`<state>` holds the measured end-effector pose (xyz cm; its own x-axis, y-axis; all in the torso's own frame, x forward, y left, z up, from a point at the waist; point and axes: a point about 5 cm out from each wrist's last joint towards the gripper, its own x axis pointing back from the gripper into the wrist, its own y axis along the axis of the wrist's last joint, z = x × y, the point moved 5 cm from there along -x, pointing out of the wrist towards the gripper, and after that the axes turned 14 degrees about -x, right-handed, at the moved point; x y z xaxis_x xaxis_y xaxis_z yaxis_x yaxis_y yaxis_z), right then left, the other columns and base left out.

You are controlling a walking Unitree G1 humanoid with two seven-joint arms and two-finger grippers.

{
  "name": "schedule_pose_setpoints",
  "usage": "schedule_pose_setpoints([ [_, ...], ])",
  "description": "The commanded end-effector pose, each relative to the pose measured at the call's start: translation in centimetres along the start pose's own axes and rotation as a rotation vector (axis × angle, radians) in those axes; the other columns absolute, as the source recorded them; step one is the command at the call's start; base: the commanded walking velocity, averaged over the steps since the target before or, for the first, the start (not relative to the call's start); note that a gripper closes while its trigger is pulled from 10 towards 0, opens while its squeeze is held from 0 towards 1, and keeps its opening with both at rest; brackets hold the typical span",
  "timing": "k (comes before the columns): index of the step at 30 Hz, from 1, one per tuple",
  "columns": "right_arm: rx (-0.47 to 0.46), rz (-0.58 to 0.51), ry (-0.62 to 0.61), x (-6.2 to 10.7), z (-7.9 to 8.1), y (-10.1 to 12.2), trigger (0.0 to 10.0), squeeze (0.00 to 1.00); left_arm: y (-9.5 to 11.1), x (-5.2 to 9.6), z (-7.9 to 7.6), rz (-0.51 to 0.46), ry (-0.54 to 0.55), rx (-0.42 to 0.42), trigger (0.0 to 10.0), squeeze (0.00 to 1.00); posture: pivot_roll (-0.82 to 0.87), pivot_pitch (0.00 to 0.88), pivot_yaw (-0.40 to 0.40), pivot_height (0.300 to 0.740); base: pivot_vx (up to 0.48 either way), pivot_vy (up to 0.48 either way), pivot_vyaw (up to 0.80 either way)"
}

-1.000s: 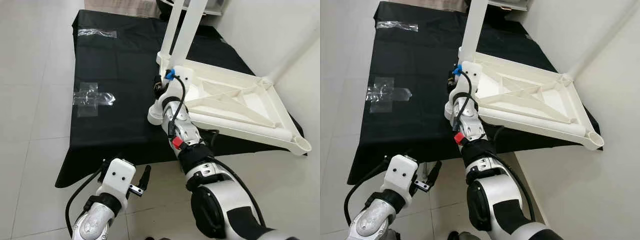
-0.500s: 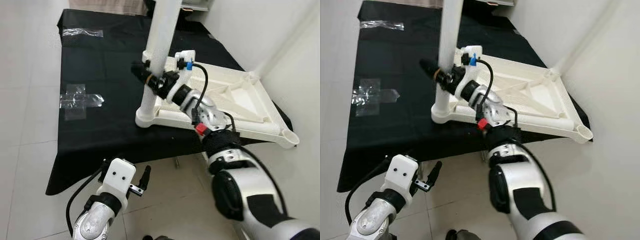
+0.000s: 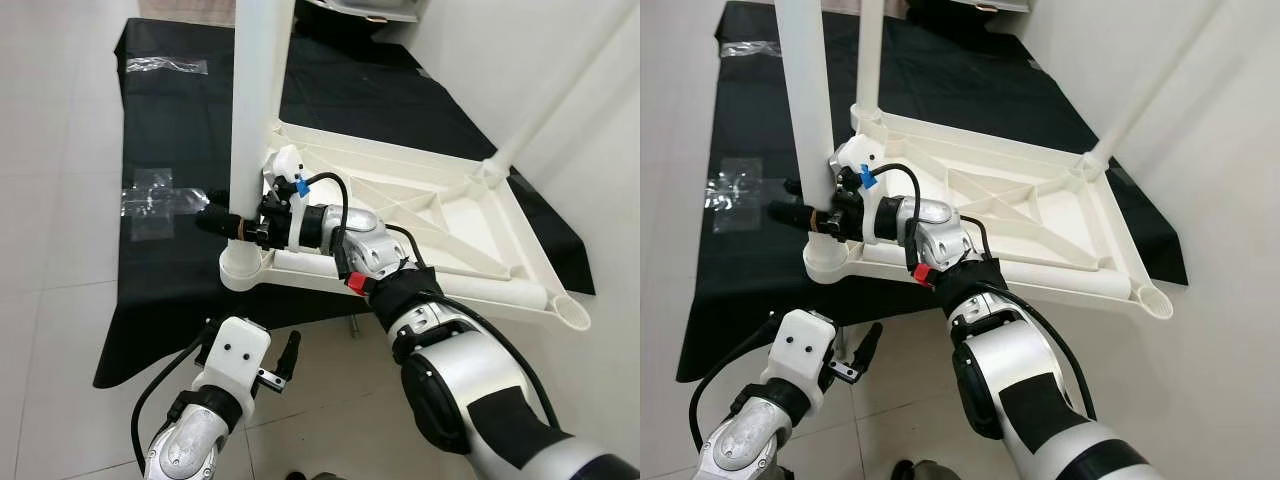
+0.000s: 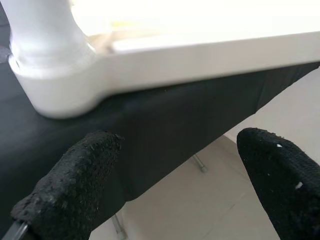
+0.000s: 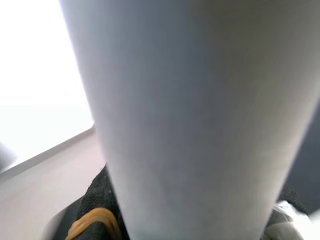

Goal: Building children table

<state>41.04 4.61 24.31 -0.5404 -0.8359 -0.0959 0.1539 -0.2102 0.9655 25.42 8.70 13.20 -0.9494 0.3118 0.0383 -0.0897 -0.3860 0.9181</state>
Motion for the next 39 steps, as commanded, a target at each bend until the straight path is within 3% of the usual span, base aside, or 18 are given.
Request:
schedule_pose_setpoints([
  [1, -0.027, -0.109, -0.324, 1.8, -4.6, 2.1, 0.0, 0.00, -0.1, 0.1, -0.6, 0.002, -0.015, 0.012, 10.0, 0.00, 0.14, 0.111, -0.225, 0.740, 0.000, 0.000, 0.00],
  [2, -0.062, -0.168, -0.521, 3.1, -6.9, 2.5, 0.0, 0.00, -0.1, 0.1, -0.6, 0.003, -0.015, 0.012, 10.0, 0.00, 0.14, 0.111, -0.225, 0.740, 0.000, 0.000, 0.00],
  [3, -0.062, -0.168, -0.521, 3.1, -6.9, 2.5, 0.0, 0.00, -0.1, 0.1, -0.6, 0.003, -0.015, 0.012, 10.0, 0.00, 0.14, 0.111, -0.225, 0.740, 0.000, 0.000, 0.00],
  [5, -0.124, -0.249, -0.796, 5.6, -9.6, 2.5, 0.0, 0.00, -0.2, 0.0, -0.6, 0.004, -0.016, 0.012, 10.0, 0.00, 0.14, 0.111, -0.223, 0.740, 0.000, 0.000, 0.00],
  [10, -0.201, -0.326, -0.988, 7.2, -10.3, 1.4, 0.0, 0.00, -0.1, 0.0, -0.6, 0.003, -0.017, 0.010, 10.0, 0.00, 0.14, 0.110, -0.219, 0.740, 0.000, 0.000, 0.00],
  [14, -0.228, -0.342, -0.986, 6.5, -9.3, 0.8, 0.0, 0.00, -0.1, 0.0, -0.6, 0.004, -0.017, 0.008, 10.0, 0.00, 0.14, 0.110, -0.219, 0.740, 0.000, 0.000, 0.00],
  [15, -0.252, -0.339, -0.922, 5.3, -8.3, 0.6, 10.0, 0.00, -0.2, 0.0, -0.6, 0.004, -0.017, 0.008, 10.0, 0.00, 0.14, 0.109, -0.217, 0.740, 0.000, 0.000, 0.00],
  [17, -0.246, -0.339, -0.868, 4.4, -7.5, 0.7, 10.0, 0.00, -0.2, 0.0, -0.6, 0.005, -0.018, 0.008, 10.0, 0.00, 0.14, 0.107, -0.217, 0.740, 0.000, 0.000, 0.00],
  [18, -0.250, -0.338, -0.782, 3.3, -6.3, 0.8, 10.0, 1.00, -0.2, 0.0, -0.6, 0.005, -0.018, 0.008, 10.0, 0.00, 0.14, 0.108, -0.217, 0.740, 0.000, 0.000, 0.00],
  [21, -0.257, -0.350, -0.642, 2.2, -4.9, 1.4, 10.0, 1.00, -0.2, 0.1, -0.6, 0.005, -0.016, 0.008, 10.0, 0.00, 0.14, 0.107, -0.219, 0.740, 0.000, 0.000, 0.00],
  [22, -0.281, -0.335, -0.516, 1.8, -4.4, 1.8, 10.0, 0.00, -0.2, 0.1, -0.6, 0.005, -0.016, 0.009, 10.0, 0.00, 0.14, 0.106, -0.219, 0.740, 0.000, 0.000, 0.00],
  [24, -0.309, -0.320, -0.367, 1.5, -3.6, 2.3, 10.0, 0.00, -0.2, 0.1, -0.6, 0.004, -0.016, 0.011, 10.0, 0.00, 0.14, 0.106, -0.219, 0.740, 0.000, 0.000, 0.00],
  [26, -0.279, -0.311, -0.338, 1.6, -3.5, 2.5, 10.0, 0.00, -0.2, 0.1, -0.6, 0.005, -0.016, 0.011, 10.0, 0.00, 0.14, 0.106, -0.219, 0.740, 0.000, 0.000, 0.00],
  [30, -0.105, -0.068, 0.032, 3.7, -3.0, 1.7, 10.0, 0.00, -0.2, 0.0, -0.6, 0.004, -0.018, 0.014, 10.0, 0.00, 0.13, 0.105, -0.224, 0.740, 0.000, 0.000, 0.00],
  [31, -0.105, -0.068, 0.032, 3.7, -3.0, 1.7, 10.0, 0.00, -0.2, 0.0, -0.6, 0.004, -0.018, 0.014, 10.0, 0.00, 0.13, 0.105, -0.224, 0.740, 0.000, 0.000, 0.00],
  [35, -0.046, 0.152, 0.272, 4.9, -1.4, -0.1, 10.0, 0.00, -0.2, 0.0, -0.6, 0.004, -0.016, 0.015, 10.0, 0.00, 0.13, 0.107, -0.227, 0.740, 0.000, 0.000, 0.00],
  [37, -0.048, 0.241, 0.450, 5.3, 0.5, -1.1, 10.0, 0.00, -0.1, 0.0, -0.6, 0.003, -0.013, 0.014, 10.0, 0.00, 0.14, 0.110, -0.234, 0.740, 0.000, 0.000, 0.00],
  [39, -0.051, 0.250, 0.478, 5.2, 1.0, -1.3, 10.0, 0.00, -0.1, 0.0, -0.6, 0.003, -0.012, 0.014, 10.0, 0.00, 0.14, 0.110, -0.234, 0.740, 0.000, 0.000, 0.00],
])
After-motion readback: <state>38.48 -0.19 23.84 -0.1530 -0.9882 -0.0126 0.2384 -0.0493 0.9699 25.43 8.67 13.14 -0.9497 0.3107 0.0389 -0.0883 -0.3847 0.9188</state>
